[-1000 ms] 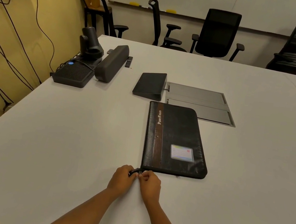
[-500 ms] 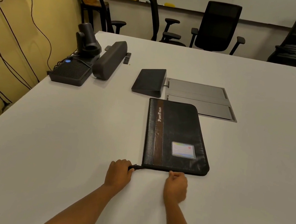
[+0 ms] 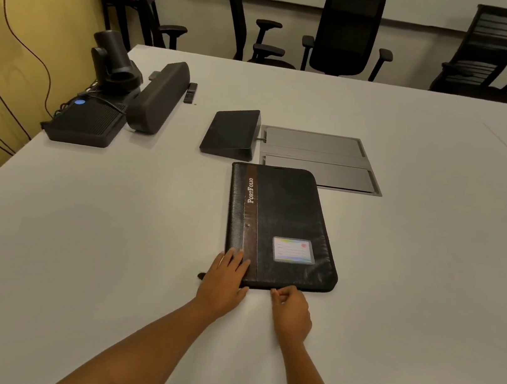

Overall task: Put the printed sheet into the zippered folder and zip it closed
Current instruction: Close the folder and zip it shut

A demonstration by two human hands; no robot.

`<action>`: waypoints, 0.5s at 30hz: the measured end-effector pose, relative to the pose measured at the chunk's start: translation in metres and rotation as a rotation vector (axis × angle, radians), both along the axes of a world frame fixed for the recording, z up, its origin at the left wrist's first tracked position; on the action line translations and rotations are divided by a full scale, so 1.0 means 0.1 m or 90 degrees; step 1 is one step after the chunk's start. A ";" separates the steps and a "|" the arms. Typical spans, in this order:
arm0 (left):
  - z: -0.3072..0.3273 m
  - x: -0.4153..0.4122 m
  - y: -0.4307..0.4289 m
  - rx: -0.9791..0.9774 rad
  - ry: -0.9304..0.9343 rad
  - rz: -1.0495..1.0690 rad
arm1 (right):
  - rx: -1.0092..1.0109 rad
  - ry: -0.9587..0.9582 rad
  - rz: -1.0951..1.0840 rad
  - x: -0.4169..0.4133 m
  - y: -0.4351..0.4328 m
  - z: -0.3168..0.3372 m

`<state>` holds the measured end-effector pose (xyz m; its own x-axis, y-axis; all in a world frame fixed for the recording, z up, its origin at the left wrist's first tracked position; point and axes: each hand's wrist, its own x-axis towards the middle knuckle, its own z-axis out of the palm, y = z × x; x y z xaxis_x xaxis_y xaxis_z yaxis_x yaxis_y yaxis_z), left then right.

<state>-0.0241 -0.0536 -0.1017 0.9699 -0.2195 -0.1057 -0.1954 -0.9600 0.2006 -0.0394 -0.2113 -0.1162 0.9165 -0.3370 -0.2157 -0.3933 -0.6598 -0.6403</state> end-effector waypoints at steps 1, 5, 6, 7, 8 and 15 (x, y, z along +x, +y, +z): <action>0.02 0.05 -0.08 0.005 0.031 -0.001 | 0.000 0.010 0.012 0.02 -0.02 0.01; 0.06 0.17 -0.26 0.032 0.159 0.043 | -0.015 0.041 0.053 0.07 -0.11 0.03; 0.05 0.18 -0.27 0.058 0.165 0.040 | -0.023 0.038 0.054 0.08 -0.15 0.03; 0.05 0.19 -0.27 0.086 0.162 0.033 | -0.031 0.031 0.050 0.08 -0.20 0.04; 0.04 0.19 -0.26 0.113 0.154 0.023 | -0.037 0.023 0.040 0.08 -0.25 0.03; 0.02 0.21 -0.28 0.193 0.125 -0.002 | -0.050 -0.010 0.011 0.12 -0.52 0.01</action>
<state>-0.0030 -0.0814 -0.0997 0.9239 -0.1527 -0.3509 -0.1844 -0.9811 -0.0584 -0.0278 -0.2637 -0.1150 0.9251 -0.3370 -0.1750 -0.3723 -0.7142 -0.5927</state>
